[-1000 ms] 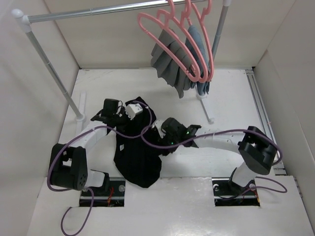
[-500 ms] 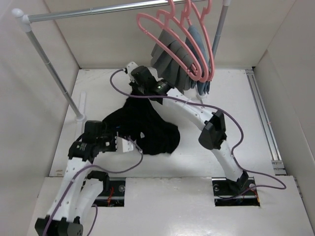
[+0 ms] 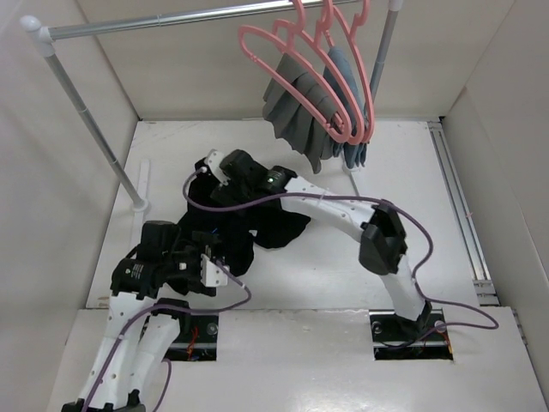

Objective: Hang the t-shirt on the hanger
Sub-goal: Move the tshirt to the center of the board

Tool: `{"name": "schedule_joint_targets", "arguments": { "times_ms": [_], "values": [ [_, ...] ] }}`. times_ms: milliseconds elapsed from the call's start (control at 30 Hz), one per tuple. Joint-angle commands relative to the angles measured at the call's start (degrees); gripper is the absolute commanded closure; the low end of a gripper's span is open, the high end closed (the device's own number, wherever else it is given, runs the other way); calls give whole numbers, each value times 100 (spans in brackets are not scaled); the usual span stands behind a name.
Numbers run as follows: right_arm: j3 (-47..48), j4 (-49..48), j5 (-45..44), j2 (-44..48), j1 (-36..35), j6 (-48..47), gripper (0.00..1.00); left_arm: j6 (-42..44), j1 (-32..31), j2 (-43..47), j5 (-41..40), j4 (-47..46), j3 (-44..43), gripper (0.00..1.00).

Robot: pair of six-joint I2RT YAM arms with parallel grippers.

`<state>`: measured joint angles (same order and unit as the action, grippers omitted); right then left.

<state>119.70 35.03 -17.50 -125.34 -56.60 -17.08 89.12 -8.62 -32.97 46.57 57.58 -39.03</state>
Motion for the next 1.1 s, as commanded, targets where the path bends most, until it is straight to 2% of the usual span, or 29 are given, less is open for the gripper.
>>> {"name": "schedule_joint_targets", "arguments": {
  "times_ms": [0, 33, 67, 100, 133, 167, 233, 300, 433, 533, 567, 600, 633, 667, 700, 767, 867, 933, 967, 1000, 1033, 1067],
  "values": [
    [-1127, -179, -122, 1403, 88, 389, 1, -1954, -25, -25, 4, -1316, -272, 10],
    [-1446, -267, -18, 1616, 88, 564, 1, -2821, -25, -103, -259, -1703, -211, 10],
    [-1780, -364, 174, 1818, 88, 644, 1, -3013, -25, -270, -880, -2263, -63, 10],
    [-2097, -443, 229, 1994, 88, 758, 1, -3015, -25, -402, -1182, -2391, 26, 10],
    [-2683, -496, 229, 2257, 88, 1003, 1, -2849, -25, -542, -1455, -2392, 105, 12],
    [-2967, -497, 307, 2346, 88, 1127, 1, -2465, -25, -709, -1953, -2392, 201, 12],
    [-3660, -576, 422, 2400, 88, 1425, 2, -1867, -25, -1184, -2422, -2314, 535, 14],
    [-3936, -576, 492, 2330, 88, 1610, 2, -1129, -25, -1465, -2817, -2155, 825, 14],
    [-4349, -567, 702, 1988, 342, 1980, 7, -608, -78, -1467, -2820, -2023, 1019, 14],
    [-4622, -900, 1001, 1864, 597, 2121, 19, -142, -157, -1467, -2820, -1691, 1160, 15],
    [-4683, -1092, 1090, 1864, 710, 2173, 25, -1, -157, -1467, -2820, -1593, 1160, 19],
    [-4736, -1155, 1090, 1803, 712, 2174, 41, 226, -157, -1406, -2820, -1523, 1247, 25],
    [-4737, -1156, 1169, 1802, 781, 2226, 49, 350, -157, -1405, -2820, -1470, 1300, 43],
    [-4737, -1226, 1170, 1750, 782, 2227, 57, 351, -157, -1275, -2820, -1469, 1353, 56],
    [-4737, -1226, 1170, 1689, 860, 2227, 77, 412, -157, -1212, -2820, -1469, 1354, 71],
    [-4562, -1226, 1039, 1601, 1001, 2157, 98, 518, -157, -950, -2453, -1321, 1354, 100],
    [-3939, -1148, 906, 1224, 1256, 1893, 100, 755, -157, -668, -1829, -953, 1275, 100],
    [-3369, -746, 608, 751, 1318, 1692, 100, 1185, -157, -456, -1100, -715, 1117, 100],
    [-2635, -543, 450, 574, 1318, 1430, 100, 1326, -157, -404, -862, -583, 1064, 100],
    [-1844, -167, -99, 250, 1318, 1175, 100, 1466, -157, -342, -198, -329, 968, 100],
    [-1462, -6, -105, 116, 1222, 1172, 100, 1468, -157, -342, -192, -327, 967, 100],
    [-1119, 109, -357, 2, 1169, 937, 100, 1468, -157, -342, 174, -274, 819, 100]
  ]
}}
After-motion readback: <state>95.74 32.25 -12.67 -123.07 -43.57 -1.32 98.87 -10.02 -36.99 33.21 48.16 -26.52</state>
